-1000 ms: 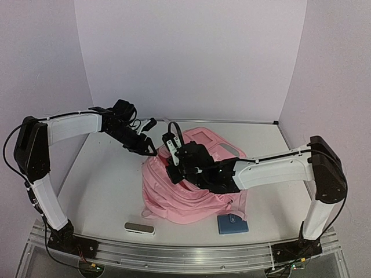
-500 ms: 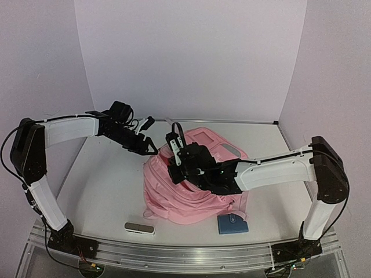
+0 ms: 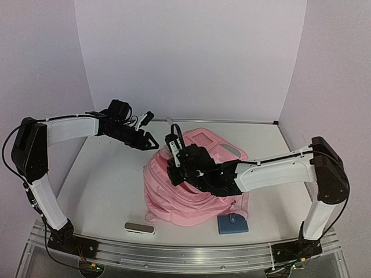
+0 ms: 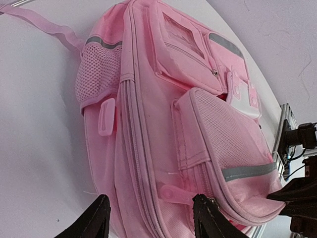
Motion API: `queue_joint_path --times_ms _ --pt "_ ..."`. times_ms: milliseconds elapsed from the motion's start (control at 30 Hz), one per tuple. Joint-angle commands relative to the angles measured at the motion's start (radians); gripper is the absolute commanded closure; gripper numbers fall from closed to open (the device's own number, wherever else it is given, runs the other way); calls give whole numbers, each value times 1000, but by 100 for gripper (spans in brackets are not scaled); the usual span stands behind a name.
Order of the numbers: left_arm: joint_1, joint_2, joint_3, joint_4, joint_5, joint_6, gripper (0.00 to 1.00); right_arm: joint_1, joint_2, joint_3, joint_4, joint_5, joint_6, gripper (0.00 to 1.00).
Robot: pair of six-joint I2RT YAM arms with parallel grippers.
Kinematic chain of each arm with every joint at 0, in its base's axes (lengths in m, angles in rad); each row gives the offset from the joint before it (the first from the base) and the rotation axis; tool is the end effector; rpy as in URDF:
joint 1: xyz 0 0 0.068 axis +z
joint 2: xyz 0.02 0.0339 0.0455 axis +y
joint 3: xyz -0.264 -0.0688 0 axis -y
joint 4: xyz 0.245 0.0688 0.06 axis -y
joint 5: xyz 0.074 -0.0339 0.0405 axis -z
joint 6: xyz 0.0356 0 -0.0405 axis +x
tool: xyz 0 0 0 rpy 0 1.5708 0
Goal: Pack the student bag
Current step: Unzip the student bag at the center of the board.
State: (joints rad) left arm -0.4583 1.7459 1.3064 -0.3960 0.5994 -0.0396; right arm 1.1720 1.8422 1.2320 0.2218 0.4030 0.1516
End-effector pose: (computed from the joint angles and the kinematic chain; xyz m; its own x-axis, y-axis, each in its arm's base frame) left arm 0.3342 -0.1873 0.2468 -0.6925 0.3052 -0.6537 0.6778 0.5856 -0.4446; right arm 0.1778 0.3860 0.2362 -0.2521 -0.2405 -0.9373 -0.6764 0.7365 -0.0070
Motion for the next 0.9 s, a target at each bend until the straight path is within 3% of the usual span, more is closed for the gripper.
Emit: queue_joint_path --times_ms 0,267,567,733,867 --pt "6 31 3 48 -8 -27 45 21 -80 17 59 47 31 100" --pt "6 -86 -138 146 -69 -103 40 13 -86 19 58 171 85 100" --pt "-20 -271 -279 229 -56 -214 33 -36 -75 35 54 91 123 100" --pt "-49 -280 -290 239 -64 -226 28 -40 -61 50 48 73 127 100" --pt "-76 -225 -264 233 -78 -222 30 -39 -63 54 45 69 132 100"
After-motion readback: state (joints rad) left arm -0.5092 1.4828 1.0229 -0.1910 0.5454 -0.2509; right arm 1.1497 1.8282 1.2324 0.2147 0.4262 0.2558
